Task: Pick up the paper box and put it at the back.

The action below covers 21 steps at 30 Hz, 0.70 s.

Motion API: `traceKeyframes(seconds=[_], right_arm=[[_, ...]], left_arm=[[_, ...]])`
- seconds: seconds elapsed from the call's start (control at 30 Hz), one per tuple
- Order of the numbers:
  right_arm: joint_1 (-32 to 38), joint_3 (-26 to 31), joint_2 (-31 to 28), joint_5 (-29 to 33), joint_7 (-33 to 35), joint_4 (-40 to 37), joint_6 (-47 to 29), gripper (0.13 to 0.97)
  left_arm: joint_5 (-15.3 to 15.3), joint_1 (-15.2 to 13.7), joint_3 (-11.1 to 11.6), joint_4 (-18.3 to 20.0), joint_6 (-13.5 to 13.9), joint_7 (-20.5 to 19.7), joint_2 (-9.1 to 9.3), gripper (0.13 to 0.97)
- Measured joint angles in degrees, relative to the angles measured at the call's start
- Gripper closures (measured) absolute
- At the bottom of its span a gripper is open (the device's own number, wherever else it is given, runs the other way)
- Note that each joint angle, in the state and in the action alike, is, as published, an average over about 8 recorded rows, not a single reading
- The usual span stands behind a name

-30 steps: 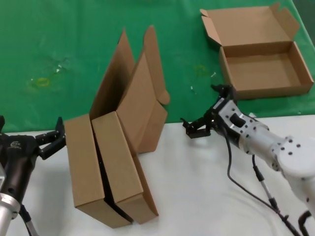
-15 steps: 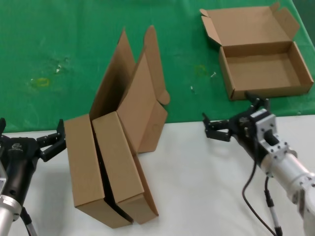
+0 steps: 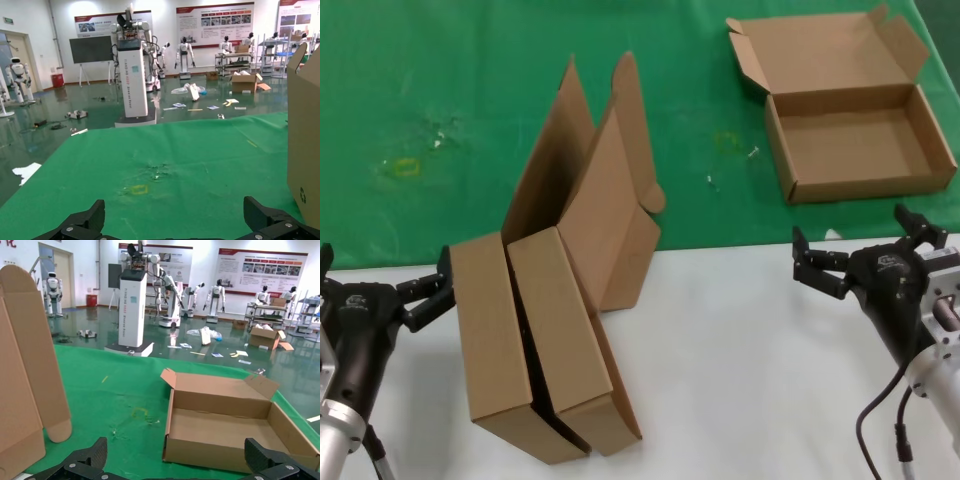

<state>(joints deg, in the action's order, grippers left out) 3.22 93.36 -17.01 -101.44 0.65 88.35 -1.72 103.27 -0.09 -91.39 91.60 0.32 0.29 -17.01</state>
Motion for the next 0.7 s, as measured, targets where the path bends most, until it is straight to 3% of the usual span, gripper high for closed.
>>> traceKeyframes(seconds=[0.7], right_arm=[[-0.29, -0.15, -0.02, -0.15, -0.06, 0.3, 0.15, 0.129]], left_arm=[[-0.01, 0.01, -0.03, 0.01, -0.03, -0.03, -0.02, 0.132]])
